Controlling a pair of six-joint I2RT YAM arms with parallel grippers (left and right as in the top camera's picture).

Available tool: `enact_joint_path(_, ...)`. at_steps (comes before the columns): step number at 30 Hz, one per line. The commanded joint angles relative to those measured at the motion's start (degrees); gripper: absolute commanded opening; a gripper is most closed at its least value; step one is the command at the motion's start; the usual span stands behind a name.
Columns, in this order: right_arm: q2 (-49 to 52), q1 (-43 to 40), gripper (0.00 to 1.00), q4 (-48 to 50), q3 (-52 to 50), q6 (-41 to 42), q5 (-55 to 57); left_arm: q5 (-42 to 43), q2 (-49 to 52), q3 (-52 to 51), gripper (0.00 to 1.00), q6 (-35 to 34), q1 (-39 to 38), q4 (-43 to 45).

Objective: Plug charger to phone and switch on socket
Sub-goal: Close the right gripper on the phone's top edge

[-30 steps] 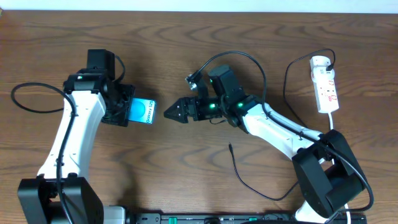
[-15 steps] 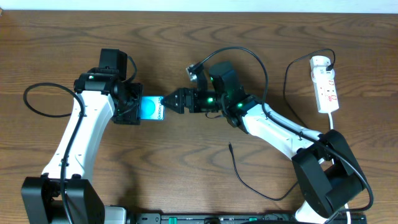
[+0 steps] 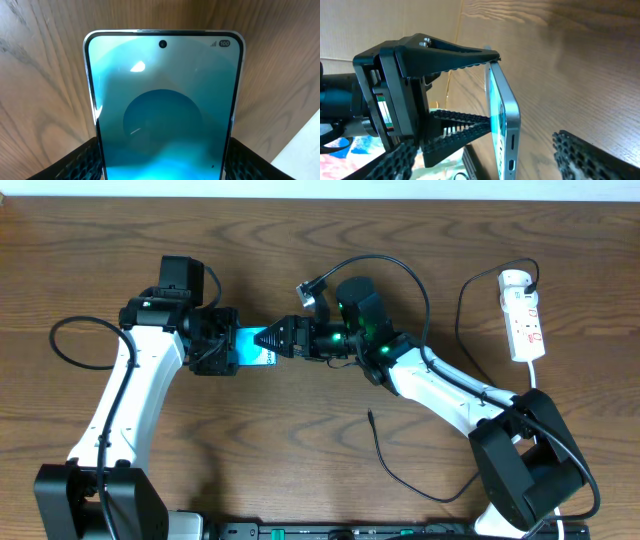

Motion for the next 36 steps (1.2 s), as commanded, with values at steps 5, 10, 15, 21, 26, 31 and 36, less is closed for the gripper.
enact_joint_path(5, 0.07, 1.55, 0.8, 1.05, 0.63, 0.83, -1.11, 4.9, -0.09, 0.46, 0.07, -0.98, -0.13, -0.11)
enact_joint_path(10, 0.07, 1.55, 0.76, 1.01, 0.63, 0.83, -1.11, 6.95, -0.09, 0.46, 0.07, -1.2, -0.13, -0.13)
enact_joint_path(15, 0.07, 1.66, 0.67, 1.01, 0.63, 0.81, -1.09, 8.79, -0.09, 0.46, 0.07, -1.18, -0.13, -0.13)
enact_joint_path(21, 0.07, 1.66, 0.64, 1.01, 0.61, 0.79, -1.07, 8.96, -0.09, 0.46, 0.07, -1.18, -0.26, -0.55)
enact_joint_path(26, 0.07, 1.79, 0.62, 0.98, 0.61, 0.81, -0.22, 8.92, -0.09, 0.46, 0.07, -1.18, -0.63, -0.57)
enact_joint_path(31, 0.09, 2.51, 0.61, 0.33, 0.61, 0.81, 2.23, 8.9, -0.09, 0.46, 0.07, -1.16, -0.79, -0.55)
enact_joint_path(36, 0.09, 2.99, 0.56, -0.79, 0.61, 0.81, 3.98, 8.87, -0.09, 0.46, 0.07, -1.16, -1.22, -0.52)
